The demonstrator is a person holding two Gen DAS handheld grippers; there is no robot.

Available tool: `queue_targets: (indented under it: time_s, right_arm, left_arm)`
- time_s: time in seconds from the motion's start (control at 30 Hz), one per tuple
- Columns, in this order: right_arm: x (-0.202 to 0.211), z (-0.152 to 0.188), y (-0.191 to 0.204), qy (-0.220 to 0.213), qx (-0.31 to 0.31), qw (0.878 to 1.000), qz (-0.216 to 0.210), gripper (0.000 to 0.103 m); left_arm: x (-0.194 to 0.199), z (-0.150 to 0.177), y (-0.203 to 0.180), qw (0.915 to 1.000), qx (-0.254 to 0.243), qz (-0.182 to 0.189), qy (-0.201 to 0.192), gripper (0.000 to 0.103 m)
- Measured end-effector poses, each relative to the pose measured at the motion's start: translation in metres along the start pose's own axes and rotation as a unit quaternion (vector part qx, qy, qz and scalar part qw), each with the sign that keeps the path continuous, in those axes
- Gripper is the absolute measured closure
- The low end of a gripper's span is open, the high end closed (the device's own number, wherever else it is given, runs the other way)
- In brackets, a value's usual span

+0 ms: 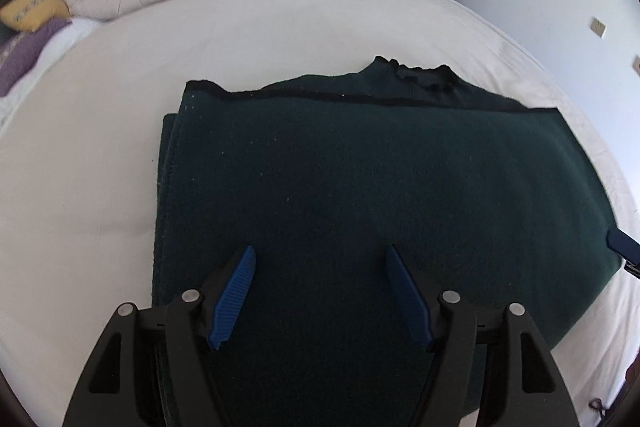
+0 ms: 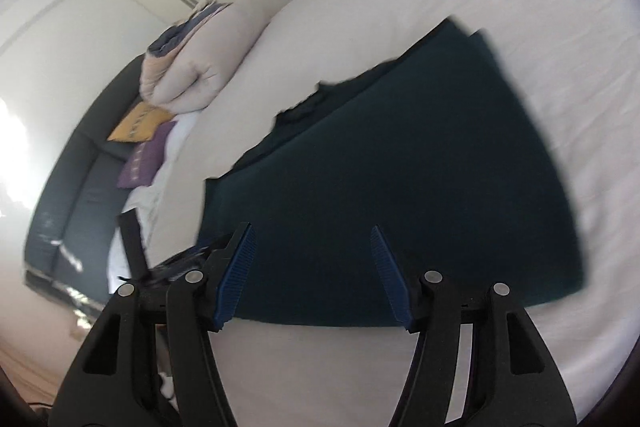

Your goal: Fold small clothes

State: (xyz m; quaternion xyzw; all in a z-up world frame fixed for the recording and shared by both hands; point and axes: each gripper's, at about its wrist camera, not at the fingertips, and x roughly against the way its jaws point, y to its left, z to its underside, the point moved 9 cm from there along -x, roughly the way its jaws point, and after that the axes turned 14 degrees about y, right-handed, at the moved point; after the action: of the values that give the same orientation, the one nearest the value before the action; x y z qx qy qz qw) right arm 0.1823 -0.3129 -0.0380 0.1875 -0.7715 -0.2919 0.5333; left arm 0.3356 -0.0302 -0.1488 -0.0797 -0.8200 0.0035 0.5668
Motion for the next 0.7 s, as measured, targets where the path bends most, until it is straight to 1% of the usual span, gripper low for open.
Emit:
queue_targets:
  time_s: [0.07, 0.1, 0.13, 0.17, 0.23, 0.3, 0.33, 0.4, 0.5, 0.57, 0.63, 0.7]
  right_arm:
    - [-0.042, 0.003, 0.020, 0.040, 0.007, 0.997, -0.068, 0.044]
    - [-0.059, 0.005, 0.021, 0.056, 0.001, 0.995, -0.077, 0.044]
    - [-0.079, 0.008, 0.016, 0.077, -0.015, 0.994, -0.073, 0.044]
    - [-0.093, 0.010, 0.009, 0.087, -0.029, 0.993, -0.071, 0.044]
    - [-0.092, 0.006, 0.000, 0.068, -0.034, 0.994, -0.082, 0.051]
    - [-0.081, 0.004, -0.009, 0.056, -0.049, 0.993, -0.096, 0.052]
    - [-0.071, 0.001, -0.017, 0.043, -0.055, 0.993, -0.093, 0.052]
    - [-0.048, -0.003, -0.040, 0.014, -0.068, 0.995, -0.072, 0.052]
    - [-0.004, -0.011, -0.081, -0.042, -0.109, 0.992, -0.041, 0.053]
    - [0.028, -0.013, -0.110, -0.083, -0.136, 0.987, -0.001, 0.053]
    - [0.054, -0.014, -0.133, -0.113, -0.166, 0.979, 0.025, 0.053]
    - [0.073, -0.013, -0.143, -0.134, -0.183, 0.973, 0.026, 0.051]
  left_arm:
    - [-0.001, 0.002, -0.001, 1.0000, -0.003, -0.009, 0.000, 0.032]
    - [-0.001, 0.002, 0.000, 0.9999, -0.003, -0.009, 0.003, 0.032]
    - [-0.002, 0.002, 0.001, 0.9999, -0.002, -0.007, 0.007, 0.031]
    - [-0.002, 0.002, 0.002, 0.9999, -0.002, -0.006, 0.010, 0.030]
    - [-0.002, 0.002, 0.003, 0.9999, -0.003, -0.003, 0.011, 0.030]
    - [-0.002, 0.004, 0.004, 1.0000, -0.004, -0.004, 0.007, 0.030]
    - [-0.002, 0.005, 0.004, 1.0000, -0.003, -0.004, 0.005, 0.030]
    - [-0.001, 0.006, 0.003, 1.0000, -0.001, -0.003, 0.004, 0.030]
    - [-0.003, 0.004, 0.002, 1.0000, -0.002, -0.002, 0.006, 0.030]
    - [-0.003, 0.004, 0.003, 1.0000, -0.003, 0.000, 0.006, 0.029]
    - [-0.003, 0.004, 0.003, 1.0000, -0.003, 0.002, 0.004, 0.029]
    - [-0.001, 0.004, 0.003, 1.0000, -0.001, 0.003, 0.003, 0.029]
